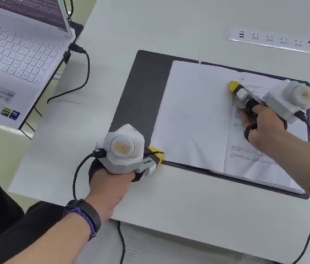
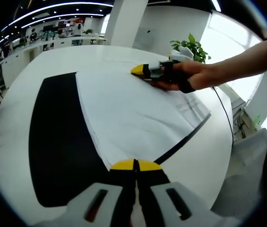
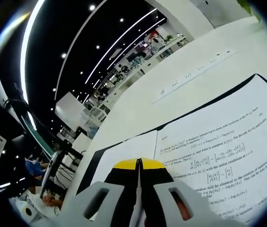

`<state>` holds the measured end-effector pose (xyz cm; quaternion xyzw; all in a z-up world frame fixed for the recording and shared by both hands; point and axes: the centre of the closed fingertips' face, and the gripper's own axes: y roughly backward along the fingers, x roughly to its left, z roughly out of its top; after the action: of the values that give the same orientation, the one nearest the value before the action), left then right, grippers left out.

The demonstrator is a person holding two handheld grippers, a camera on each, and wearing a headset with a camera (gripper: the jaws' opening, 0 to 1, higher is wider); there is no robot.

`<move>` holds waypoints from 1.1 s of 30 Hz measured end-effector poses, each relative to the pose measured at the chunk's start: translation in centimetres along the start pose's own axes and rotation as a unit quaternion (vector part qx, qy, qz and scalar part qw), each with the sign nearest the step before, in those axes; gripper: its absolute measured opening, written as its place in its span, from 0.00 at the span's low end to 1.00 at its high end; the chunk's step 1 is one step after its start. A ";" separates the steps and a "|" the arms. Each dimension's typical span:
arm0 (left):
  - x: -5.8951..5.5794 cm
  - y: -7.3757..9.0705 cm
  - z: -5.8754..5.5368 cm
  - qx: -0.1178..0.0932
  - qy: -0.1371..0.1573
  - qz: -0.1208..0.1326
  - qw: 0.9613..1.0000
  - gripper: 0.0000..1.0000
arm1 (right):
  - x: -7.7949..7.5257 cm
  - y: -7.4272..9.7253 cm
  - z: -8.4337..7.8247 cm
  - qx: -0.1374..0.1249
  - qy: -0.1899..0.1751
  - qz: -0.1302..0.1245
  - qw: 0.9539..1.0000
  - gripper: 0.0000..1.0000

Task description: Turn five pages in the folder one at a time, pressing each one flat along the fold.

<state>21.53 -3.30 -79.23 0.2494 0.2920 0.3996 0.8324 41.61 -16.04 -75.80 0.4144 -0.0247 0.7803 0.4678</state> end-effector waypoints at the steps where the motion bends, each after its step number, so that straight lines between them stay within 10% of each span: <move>1: 0.0 0.0 0.0 -0.001 -0.001 0.000 1.000 0.00 | 0.1 0.3 -0.2 0.001 0.001 0.001 1.000 0.00; 33: -0.1 0.0 -0.1 -0.008 -0.001 0.002 1.000 0.00 | 0.5 6.1 -4.9 0.021 0.010 0.014 1.000 0.00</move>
<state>21.46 -3.33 -79.25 0.2440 0.2880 0.4034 0.8335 33.85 -17.00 -76.54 0.4160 -0.0090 0.7911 0.4484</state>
